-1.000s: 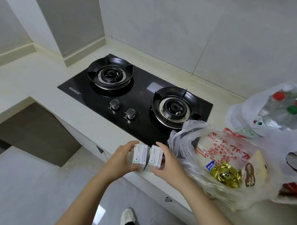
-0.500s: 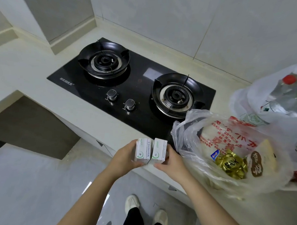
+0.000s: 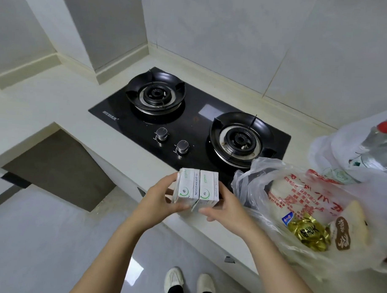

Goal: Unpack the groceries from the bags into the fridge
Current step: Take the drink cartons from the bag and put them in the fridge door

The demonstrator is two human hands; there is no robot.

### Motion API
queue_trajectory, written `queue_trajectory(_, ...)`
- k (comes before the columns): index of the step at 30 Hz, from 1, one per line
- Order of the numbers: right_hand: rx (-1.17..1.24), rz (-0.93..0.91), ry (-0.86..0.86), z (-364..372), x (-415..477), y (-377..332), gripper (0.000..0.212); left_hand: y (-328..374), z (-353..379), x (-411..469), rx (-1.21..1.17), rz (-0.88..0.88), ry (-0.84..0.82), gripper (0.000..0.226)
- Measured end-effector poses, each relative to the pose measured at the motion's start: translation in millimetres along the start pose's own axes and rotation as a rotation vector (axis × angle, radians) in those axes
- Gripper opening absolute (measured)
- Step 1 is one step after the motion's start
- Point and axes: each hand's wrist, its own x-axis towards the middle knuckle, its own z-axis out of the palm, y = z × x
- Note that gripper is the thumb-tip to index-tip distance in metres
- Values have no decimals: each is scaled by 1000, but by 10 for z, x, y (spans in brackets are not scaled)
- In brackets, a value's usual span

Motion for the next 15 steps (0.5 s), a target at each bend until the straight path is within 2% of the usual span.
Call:
queue_trajectory(7, -13, -264, -158, -83, 105, -801, 81, 535, -288, -387, -81, 62, 345, 77)
queue_trajectory(12, -2, -419, -382, 49, 151, -1139, 82, 812, -295, -871, -120, 33, 640, 84)
queue_trajectory(15, 12, -478, -513, 221, 152, -1283, 81, 955, -255, -1124, -100, -5, 804, 72)
